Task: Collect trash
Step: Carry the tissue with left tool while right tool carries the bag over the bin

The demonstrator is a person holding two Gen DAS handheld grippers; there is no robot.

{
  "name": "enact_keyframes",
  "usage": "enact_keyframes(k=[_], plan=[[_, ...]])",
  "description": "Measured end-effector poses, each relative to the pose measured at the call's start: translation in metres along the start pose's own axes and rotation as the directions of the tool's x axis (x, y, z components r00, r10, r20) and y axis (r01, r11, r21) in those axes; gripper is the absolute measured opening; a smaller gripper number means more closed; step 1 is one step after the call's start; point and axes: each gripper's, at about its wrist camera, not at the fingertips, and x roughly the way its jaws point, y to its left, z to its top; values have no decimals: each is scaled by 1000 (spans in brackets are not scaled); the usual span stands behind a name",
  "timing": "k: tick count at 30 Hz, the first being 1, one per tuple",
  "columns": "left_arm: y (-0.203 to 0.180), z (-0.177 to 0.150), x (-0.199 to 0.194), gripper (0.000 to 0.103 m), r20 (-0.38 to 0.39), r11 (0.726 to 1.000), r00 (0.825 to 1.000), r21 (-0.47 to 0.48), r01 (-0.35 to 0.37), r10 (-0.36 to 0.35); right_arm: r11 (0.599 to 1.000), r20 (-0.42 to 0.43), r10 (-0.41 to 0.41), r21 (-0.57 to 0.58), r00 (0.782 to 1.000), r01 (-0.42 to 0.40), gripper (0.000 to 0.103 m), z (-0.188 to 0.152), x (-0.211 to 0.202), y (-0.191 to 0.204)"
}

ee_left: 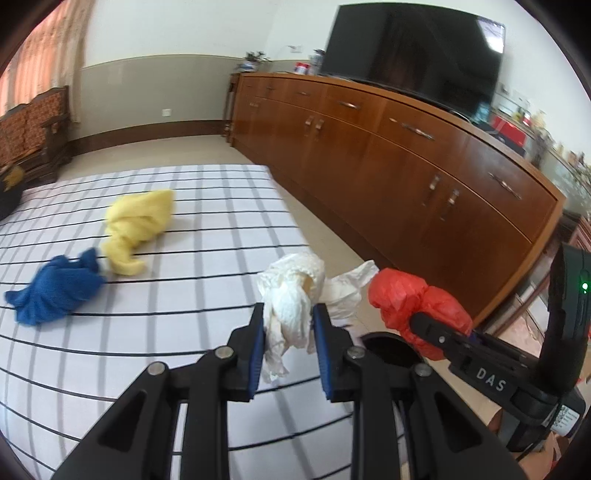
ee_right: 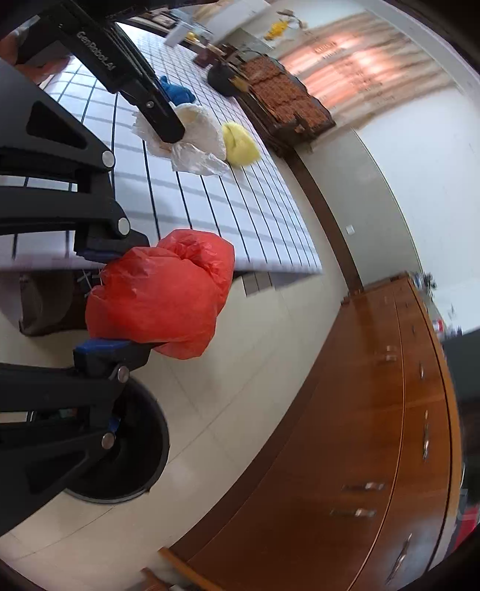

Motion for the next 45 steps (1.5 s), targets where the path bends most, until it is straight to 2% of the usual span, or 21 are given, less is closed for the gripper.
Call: enact_keyframes(k=[10, 20, 31, 45], plan=[[-67, -8, 23, 26, -73, 992, 992, 75, 105, -100, 985, -9, -104, 138, 995, 104, 34, -12, -21, -81], [-115, -23, 51, 26, -158, 980, 976, 106, 170, -152, 958, -29, -163, 235, 986, 166, 34, -23, -34, -133], [-144, -40, 78, 26, -221, 974, 966, 150, 170, -135, 917, -96, -220, 320, 971, 239, 34, -37, -28, -175], [-150, -56, 110, 27, -296, 973, 952, 186, 139, -80, 883, -186, -247, 361, 951, 300, 34, -48, -5, -199]])
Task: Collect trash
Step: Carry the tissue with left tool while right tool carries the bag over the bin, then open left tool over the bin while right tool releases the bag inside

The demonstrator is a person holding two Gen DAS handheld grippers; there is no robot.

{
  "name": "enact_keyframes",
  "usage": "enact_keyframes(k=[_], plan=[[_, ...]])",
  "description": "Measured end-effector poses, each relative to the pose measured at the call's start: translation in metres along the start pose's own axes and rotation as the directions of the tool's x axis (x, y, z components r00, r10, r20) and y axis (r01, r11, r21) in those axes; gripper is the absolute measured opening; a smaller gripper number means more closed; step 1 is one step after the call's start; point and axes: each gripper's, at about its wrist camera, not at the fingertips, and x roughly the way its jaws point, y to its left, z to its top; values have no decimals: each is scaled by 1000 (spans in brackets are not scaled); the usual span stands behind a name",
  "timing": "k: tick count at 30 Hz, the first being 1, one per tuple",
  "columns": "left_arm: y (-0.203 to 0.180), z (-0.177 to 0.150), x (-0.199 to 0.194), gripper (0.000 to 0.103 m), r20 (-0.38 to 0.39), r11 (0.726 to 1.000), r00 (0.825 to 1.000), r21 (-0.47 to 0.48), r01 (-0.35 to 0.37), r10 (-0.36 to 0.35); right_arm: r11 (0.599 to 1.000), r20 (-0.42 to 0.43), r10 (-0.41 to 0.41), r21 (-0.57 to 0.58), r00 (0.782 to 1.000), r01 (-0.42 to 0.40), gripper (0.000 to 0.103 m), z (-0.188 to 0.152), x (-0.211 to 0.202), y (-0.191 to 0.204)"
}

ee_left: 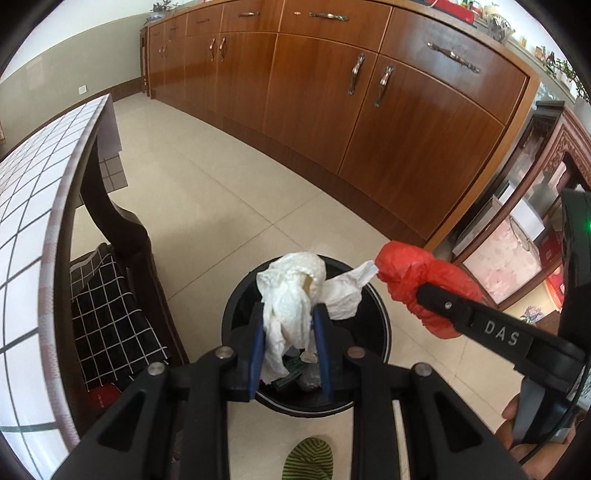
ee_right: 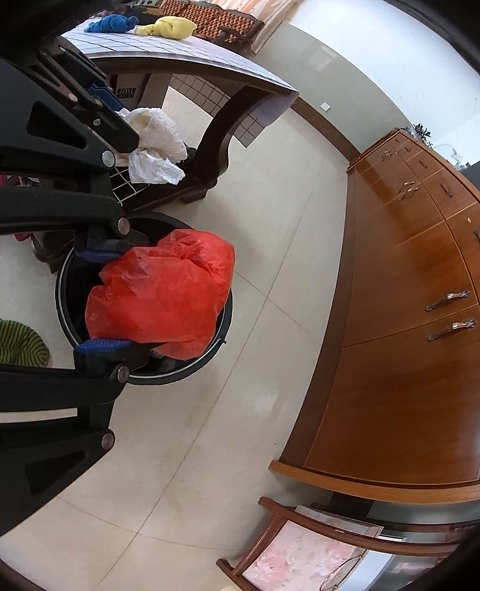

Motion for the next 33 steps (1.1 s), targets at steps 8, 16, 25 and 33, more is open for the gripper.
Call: enact_keyframes(k=[8, 16, 25, 33], plan=[[1, -1, 13, 27, -31, 1000, 999, 3, -13, 13, 1000, -39, -15, 2, 999, 16, 34, 0, 14, -1], [-2, -3, 24, 27, -51, 999, 998, 19, -28, 29, 1000, -66, -25, 5, 998, 25, 36, 2, 24, 1], [-2, -3, 29, 69, -56, 1000, 998, 11, -26, 26, 999, -51, -30, 33, 998, 32, 55, 7, 25, -2], [2, 3, 11, 70, 2, 1000, 1000, -25, -8, 8, 999, -11, -35, 29, 999, 36, 57, 10, 15, 4]])
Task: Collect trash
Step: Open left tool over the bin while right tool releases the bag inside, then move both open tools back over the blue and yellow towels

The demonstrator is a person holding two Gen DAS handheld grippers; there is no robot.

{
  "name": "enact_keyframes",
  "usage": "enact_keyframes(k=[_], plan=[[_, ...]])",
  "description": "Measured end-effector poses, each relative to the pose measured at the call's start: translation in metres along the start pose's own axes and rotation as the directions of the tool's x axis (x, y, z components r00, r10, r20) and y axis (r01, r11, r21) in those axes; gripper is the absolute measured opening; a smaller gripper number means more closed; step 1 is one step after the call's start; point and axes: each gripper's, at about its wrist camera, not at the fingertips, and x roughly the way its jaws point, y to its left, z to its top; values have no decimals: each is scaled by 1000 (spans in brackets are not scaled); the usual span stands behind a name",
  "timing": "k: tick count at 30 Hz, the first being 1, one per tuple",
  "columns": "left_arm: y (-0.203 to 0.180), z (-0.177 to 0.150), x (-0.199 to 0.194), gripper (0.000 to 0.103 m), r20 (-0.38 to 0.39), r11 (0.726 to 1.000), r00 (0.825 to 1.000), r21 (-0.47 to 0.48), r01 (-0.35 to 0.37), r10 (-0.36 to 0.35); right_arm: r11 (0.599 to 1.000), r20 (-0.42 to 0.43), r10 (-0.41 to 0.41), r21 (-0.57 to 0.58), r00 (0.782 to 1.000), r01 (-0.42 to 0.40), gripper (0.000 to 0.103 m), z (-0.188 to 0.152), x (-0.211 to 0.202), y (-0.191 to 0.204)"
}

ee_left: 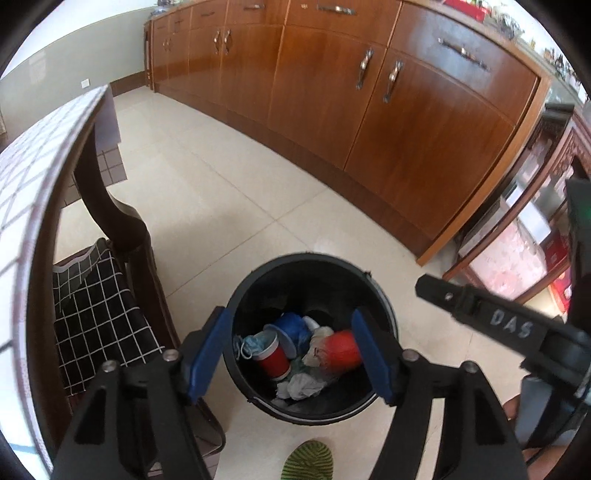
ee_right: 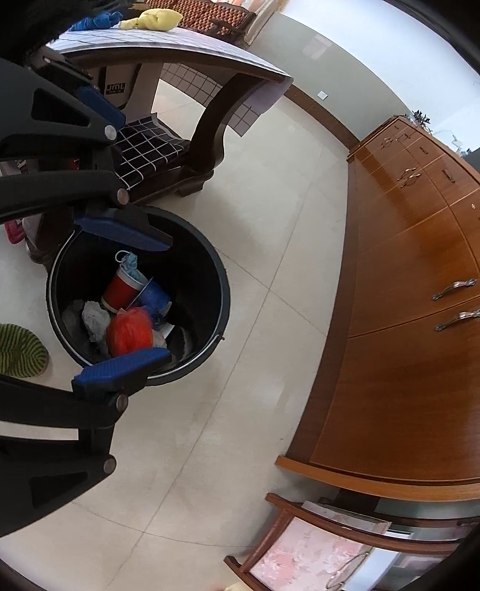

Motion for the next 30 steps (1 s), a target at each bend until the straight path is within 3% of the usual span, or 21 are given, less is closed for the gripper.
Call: enact_keyframes(k=[13, 30], plan=[[6, 18, -59, 70, 141, 1000, 990, -6, -4, 4, 998, 68, -6, -56, 998, 10, 57, 1, -26, 18], [62, 19, -109, 70, 233, 993, 968, -92, -77, 97, 973, 133, 136, -205, 982, -106, 63, -8, -56, 101]])
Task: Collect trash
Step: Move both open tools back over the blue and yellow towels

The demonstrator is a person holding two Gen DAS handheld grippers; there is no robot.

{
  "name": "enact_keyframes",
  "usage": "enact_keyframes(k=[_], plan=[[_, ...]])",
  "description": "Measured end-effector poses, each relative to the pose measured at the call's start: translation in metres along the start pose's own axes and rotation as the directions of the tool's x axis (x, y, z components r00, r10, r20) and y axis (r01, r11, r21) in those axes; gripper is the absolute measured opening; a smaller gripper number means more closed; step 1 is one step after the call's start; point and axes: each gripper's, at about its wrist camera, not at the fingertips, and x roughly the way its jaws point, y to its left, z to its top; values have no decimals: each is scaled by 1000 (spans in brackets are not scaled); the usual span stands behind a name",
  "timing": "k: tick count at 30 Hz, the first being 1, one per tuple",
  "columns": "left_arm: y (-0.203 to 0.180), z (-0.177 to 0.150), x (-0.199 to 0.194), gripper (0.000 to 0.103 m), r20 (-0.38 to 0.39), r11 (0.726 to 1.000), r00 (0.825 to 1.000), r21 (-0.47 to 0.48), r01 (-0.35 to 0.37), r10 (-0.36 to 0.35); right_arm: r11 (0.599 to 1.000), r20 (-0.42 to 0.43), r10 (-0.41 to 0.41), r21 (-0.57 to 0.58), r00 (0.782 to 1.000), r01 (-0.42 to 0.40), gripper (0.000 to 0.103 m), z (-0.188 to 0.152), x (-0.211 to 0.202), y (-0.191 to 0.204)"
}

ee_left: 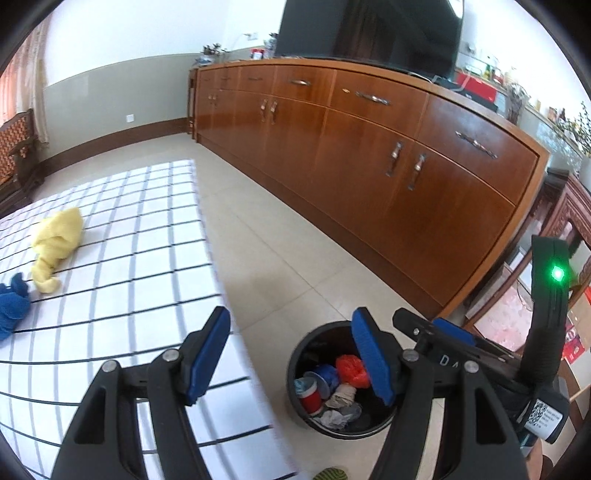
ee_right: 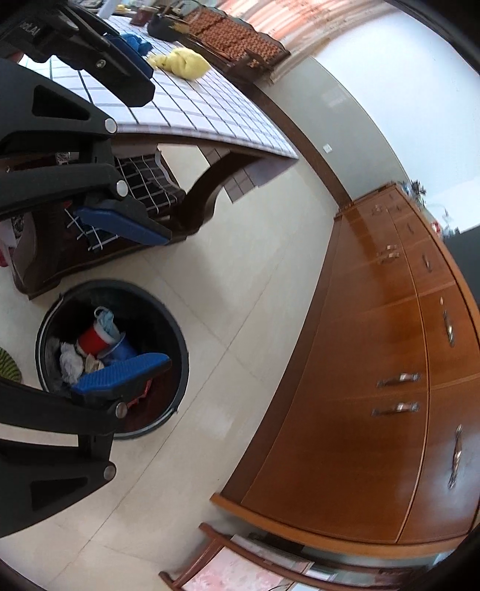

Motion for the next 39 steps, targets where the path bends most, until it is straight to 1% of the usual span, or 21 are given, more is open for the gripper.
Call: enact_keyframes(k=[9, 19, 31, 39], plan=[[44, -2, -20, 70, 32, 996, 997, -63, -67, 69, 995, 8, 59, -86, 998, -58, 64, -2, -1, 55], [91, -9, -43, 70, 61, 985, 989, -123, -124, 132, 974, -13, 124, -187, 992, -124, 64, -9, 6, 122], [159, -16, -64, 70, 72, 958, 974, -211, -195, 214, 939, -50, 177, -292, 983, -184, 65, -26, 19, 197], [196, -23, -75, 70, 72, 936, 961, -254, -242, 268, 916, -79, 204, -337, 976, -218, 65, -38, 27, 232]])
